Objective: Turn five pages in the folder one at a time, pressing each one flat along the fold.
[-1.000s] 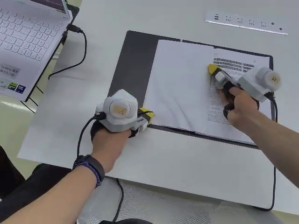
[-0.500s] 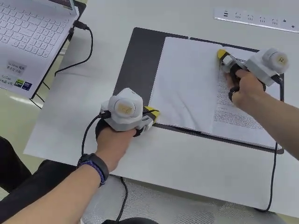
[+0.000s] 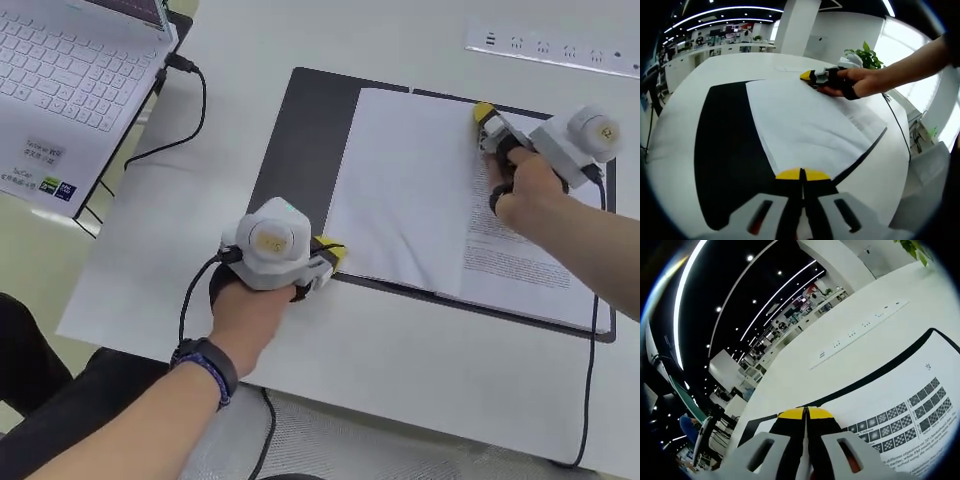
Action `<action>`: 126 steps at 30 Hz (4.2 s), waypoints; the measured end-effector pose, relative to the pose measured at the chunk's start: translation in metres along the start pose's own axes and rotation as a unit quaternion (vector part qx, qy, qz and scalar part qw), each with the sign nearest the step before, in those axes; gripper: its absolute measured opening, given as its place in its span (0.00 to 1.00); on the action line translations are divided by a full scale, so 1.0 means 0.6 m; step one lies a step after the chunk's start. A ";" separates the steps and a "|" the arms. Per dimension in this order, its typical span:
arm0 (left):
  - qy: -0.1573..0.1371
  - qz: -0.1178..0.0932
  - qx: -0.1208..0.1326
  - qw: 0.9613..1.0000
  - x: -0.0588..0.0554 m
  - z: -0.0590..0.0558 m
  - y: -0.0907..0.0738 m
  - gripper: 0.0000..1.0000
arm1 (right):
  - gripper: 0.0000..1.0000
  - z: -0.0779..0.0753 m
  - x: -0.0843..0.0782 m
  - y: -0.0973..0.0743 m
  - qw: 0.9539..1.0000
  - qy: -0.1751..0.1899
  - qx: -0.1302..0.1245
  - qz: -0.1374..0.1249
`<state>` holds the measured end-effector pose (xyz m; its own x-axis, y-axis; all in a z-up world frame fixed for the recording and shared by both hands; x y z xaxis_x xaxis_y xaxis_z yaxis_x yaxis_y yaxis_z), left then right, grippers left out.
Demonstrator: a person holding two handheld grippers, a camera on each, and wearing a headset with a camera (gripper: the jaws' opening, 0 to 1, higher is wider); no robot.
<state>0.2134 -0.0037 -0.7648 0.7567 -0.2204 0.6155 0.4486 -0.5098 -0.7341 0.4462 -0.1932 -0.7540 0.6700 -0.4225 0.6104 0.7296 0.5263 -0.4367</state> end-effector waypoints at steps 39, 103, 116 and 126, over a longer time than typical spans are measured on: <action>-0.010 -0.010 -0.006 1.000 -0.003 -0.001 0.000 0.00 | 0.00 0.037 -0.130 -0.144 0.998 -0.042 0.030 0.023; 0.032 0.019 0.014 0.999 0.003 -0.028 -0.006 0.04 | 0.00 0.044 -0.297 -0.317 0.993 -0.038 0.060 0.097; 0.059 -0.033 0.027 0.997 0.046 -0.066 -0.060 0.22 | 0.21 0.056 -0.211 -0.359 0.982 -0.151 0.066 0.089; 0.059 -0.060 0.043 0.996 0.064 -0.066 -0.118 0.34 | 0.35 0.041 -0.156 -0.412 0.974 -0.205 0.057 0.083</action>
<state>0.1921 -0.0093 -0.6778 0.6364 -0.2613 0.7257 0.5750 -0.4663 -0.6722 0.1997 -0.2656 -0.6868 0.6499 -0.0074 0.7600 0.5806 0.6502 -0.4901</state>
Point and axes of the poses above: the centre of the closed fingertips' face, and the gripper's own axes: y roughly forward along the fingers, z roughly to its left, x roughly out of its top, the point moved 4 cm from there along -y, roughly backward along the fingers, and after that the axes turned 10 degrees about z, right-handed, at the moved point
